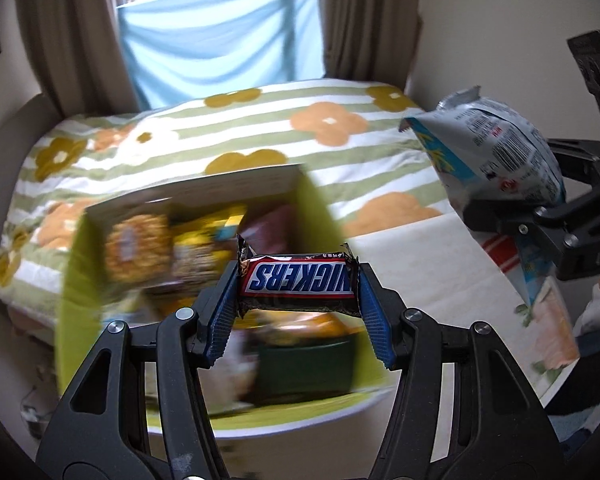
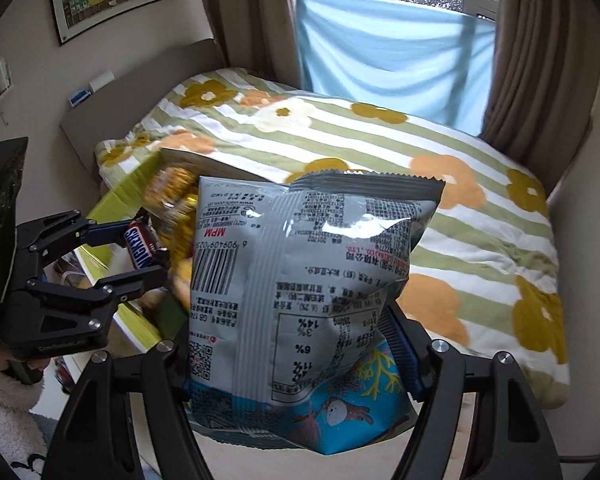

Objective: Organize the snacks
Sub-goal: 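Carry the Snickers bar and blue-white bag over the box and release them inside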

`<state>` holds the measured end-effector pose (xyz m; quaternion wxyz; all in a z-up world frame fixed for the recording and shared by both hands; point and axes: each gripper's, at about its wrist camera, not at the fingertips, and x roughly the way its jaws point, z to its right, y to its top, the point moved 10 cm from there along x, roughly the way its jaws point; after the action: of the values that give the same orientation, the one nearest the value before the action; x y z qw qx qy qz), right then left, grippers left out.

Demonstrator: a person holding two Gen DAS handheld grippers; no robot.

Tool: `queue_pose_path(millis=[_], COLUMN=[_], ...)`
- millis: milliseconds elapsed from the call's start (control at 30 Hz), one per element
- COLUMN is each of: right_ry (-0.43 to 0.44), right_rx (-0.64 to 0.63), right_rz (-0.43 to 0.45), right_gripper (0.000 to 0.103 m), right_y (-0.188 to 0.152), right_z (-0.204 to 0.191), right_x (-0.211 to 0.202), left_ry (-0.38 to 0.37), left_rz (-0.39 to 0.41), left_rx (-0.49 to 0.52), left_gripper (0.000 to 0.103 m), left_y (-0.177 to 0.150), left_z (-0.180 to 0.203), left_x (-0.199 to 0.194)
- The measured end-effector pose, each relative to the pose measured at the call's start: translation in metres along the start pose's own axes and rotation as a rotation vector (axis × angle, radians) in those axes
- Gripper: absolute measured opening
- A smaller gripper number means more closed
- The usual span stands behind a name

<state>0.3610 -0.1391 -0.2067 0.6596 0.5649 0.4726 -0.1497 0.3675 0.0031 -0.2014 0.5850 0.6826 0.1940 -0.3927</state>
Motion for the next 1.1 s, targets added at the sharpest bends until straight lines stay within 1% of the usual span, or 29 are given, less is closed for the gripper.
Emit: queue_pose_path(millis=[133, 233, 300, 467, 533, 567, 600, 633, 667, 767, 900, 967, 1033, 1100], right_ry=[0.014, 0.033, 0.029, 0.014, 0.010, 0.008, 0.006, 0.006, 0.007, 0.016, 0.020, 0.022, 0.023, 0.018], right_rx=[0.031, 0.078, 0.099, 0.142, 0.160, 0.166, 0.171, 0.177, 0.182, 0.195, 0.188, 0.197, 0.210, 0.213], right_rz=[0.000, 0.002, -0.003, -0.012, -0.020, -0.024, -0.032, -0.038, -0.040, -0.049, -0.059, -0.064, -0.072, -0.080], right_gripper=[0.070, 0.070, 0.070, 0.070, 0.070, 0.070, 0.070, 0.070, 0.070, 0.070, 0.070, 0.070, 0.071, 0.075], right_y=[0.017, 0.028, 0.033, 0.038, 0.038, 0.039, 0.038, 0.039, 0.039, 0.041, 0.043, 0.043, 0.046, 0.046], right_z=[-0.038, -0.060, -0.074, -0.093, -0.095, -0.096, -0.097, -0.098, -0.097, -0.097, -0.102, -0.100, -0.100, -0.100], right_x=[0.022, 0.038, 0.048, 0.064, 0.069, 0.071, 0.074, 0.076, 0.076, 0.080, 0.085, 0.088, 0.094, 0.102], left_ry=[0.031, 0.039, 0.027, -0.017, -0.034, -0.033, -0.028, -0.019, -0.014, -0.018, -0.005, -0.002, 0.004, 0.013], left_rz=[-0.029, -0.054, -0.067, -0.104, -0.116, -0.122, -0.128, -0.129, -0.122, -0.133, -0.141, -0.135, -0.129, -0.123], left_rx=[-0.016, -0.012, -0.004, 0.027, 0.025, 0.023, 0.020, 0.012, 0.005, -0.023, -0.070, -0.092, -0.100, -0.104], left_gripper=[0.053, 0.053, 0.053, 0.053, 0.061, 0.074, 0.093, 0.100, 0.103, 0.103, 0.103, 0.103, 0.103, 0.103], left_y=[-0.007, -0.012, -0.014, -0.022, -0.026, -0.028, -0.030, -0.031, -0.032, -0.038, -0.047, -0.048, -0.048, -0.049], left_z=[-0.056, -0.087, -0.101, -0.113, -0.114, -0.116, -0.117, -0.120, -0.122, -0.129, -0.140, -0.146, -0.150, -0.152], left_x=[0.004, 0.011, 0.016, 0.029, 0.033, 0.035, 0.035, 0.036, 0.034, 0.031, 0.024, 0.019, 0.016, 0.014])
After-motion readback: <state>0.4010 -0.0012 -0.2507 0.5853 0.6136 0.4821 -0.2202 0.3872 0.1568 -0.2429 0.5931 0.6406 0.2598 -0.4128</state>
